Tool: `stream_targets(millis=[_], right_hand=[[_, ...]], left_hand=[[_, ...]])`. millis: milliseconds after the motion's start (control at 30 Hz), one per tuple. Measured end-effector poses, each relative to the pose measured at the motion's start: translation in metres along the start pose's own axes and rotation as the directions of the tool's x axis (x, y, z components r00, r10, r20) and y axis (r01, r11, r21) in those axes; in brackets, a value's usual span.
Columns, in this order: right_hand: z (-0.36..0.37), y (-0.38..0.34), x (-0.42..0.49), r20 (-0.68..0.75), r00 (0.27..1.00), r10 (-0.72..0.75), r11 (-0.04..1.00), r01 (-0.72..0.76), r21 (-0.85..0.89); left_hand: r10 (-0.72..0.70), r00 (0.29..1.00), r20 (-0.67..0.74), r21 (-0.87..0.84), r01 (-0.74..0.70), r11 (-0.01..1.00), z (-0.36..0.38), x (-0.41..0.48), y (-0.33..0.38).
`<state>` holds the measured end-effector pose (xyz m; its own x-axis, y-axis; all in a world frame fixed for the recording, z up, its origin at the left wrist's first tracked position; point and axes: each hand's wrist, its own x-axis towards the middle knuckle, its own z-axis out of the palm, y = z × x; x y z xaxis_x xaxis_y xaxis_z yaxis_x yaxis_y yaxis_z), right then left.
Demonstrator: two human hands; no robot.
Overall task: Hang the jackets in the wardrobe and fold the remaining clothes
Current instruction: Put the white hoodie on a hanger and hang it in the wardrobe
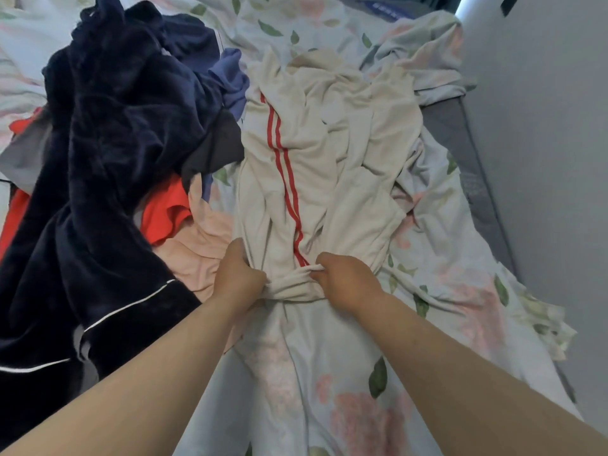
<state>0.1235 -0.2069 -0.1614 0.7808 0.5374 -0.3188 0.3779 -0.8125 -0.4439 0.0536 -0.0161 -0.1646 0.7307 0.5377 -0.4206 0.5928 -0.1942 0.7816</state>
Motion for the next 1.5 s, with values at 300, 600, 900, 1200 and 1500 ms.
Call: stream_targets(millis=[300, 600, 900, 1200, 1500], right_hand=[[0.029, 0.020, -0.098, 0.246, 0.942, 0.227, 0.920, -0.291, 0.264], [0.034, 0.017, -0.165, 0.497, 0.821, 0.282, 0.911, -0.391, 0.129], [0.003, -0.029, -0.145, 0.168, 0.930, 0.327, 0.679, -0.355, 0.642], [-0.016, -0.030, -0.084, 0.224, 0.853, 0.472, 0.269, -0.381, 0.885], [-0.043, 0.018, -0.083, 0.342, 0.760, 0.553, -0.341, -0.168, 0.925]], left_hand=[[-0.145, 0.970, 0.195, -0.091, 0.165, 0.982, 0.001, -0.050, -0.003], [-0.188, 0.902, 0.388, 0.077, 0.172, 0.982, 0.004, -0.134, -0.049], [-0.004, 0.933, 0.359, -0.164, 0.067, 0.984, 0.010, -0.142, -0.013], [0.340, 0.816, 0.467, -0.084, -0.342, 0.936, 0.030, -0.178, -0.008], [0.086, 0.856, 0.510, -0.195, 0.017, 0.981, 0.042, -0.175, -0.006]])
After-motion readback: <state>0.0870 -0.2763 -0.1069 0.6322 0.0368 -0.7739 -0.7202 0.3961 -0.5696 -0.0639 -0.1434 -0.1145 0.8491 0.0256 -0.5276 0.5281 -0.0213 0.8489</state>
